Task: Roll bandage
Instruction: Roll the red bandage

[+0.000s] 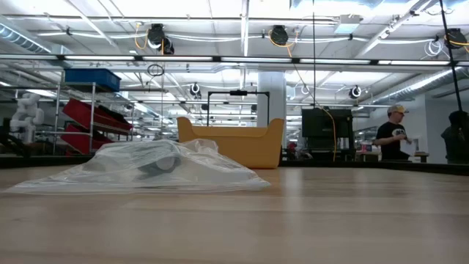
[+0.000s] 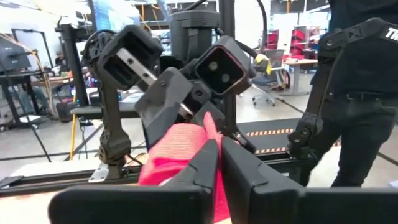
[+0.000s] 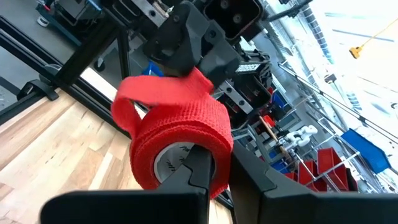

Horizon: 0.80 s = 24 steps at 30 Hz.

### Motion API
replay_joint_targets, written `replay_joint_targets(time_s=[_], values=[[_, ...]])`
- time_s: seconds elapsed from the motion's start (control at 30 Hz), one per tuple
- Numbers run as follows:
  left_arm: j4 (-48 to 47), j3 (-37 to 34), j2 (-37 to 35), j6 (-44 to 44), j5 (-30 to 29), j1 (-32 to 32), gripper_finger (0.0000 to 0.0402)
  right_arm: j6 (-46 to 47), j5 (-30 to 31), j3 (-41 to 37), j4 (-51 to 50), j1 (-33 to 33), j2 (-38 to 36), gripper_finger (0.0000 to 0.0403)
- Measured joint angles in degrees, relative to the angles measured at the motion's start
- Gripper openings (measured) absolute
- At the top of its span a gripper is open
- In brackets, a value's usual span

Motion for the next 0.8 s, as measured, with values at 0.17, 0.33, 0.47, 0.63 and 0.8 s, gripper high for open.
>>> replay_joint_targets(time_s=[0.17,0.33,0.47,0.63,0.8], values=[[1.4,0.0,0.0,2.0,0.2,0.0,0.0004,0.0,0.0,0.0,0.0,0.0,0.0,0.0029],[1.3,0.0,0.0,2.5,0.2,0.0,0.0004,0.0,0.0,0.0,0.0,0.0,0.0,0.0029],[1.7,0.0,0.0,4.3,0.1,0.0,0.0002,0.0,-0.1,0.0,0.0,0.0,0.0,0.0029],[4.8,0.0,0.0,8.2,0.0,0.0,0.0001,0.0,-0.1,0.0,0.0,0.0,0.0,0.0029],[7.0,0.0,0.0,12.0,-0.1,0.3,0.0001,0.1,-0.2,0.0,0.0,0.0,0.0,0.0029]])
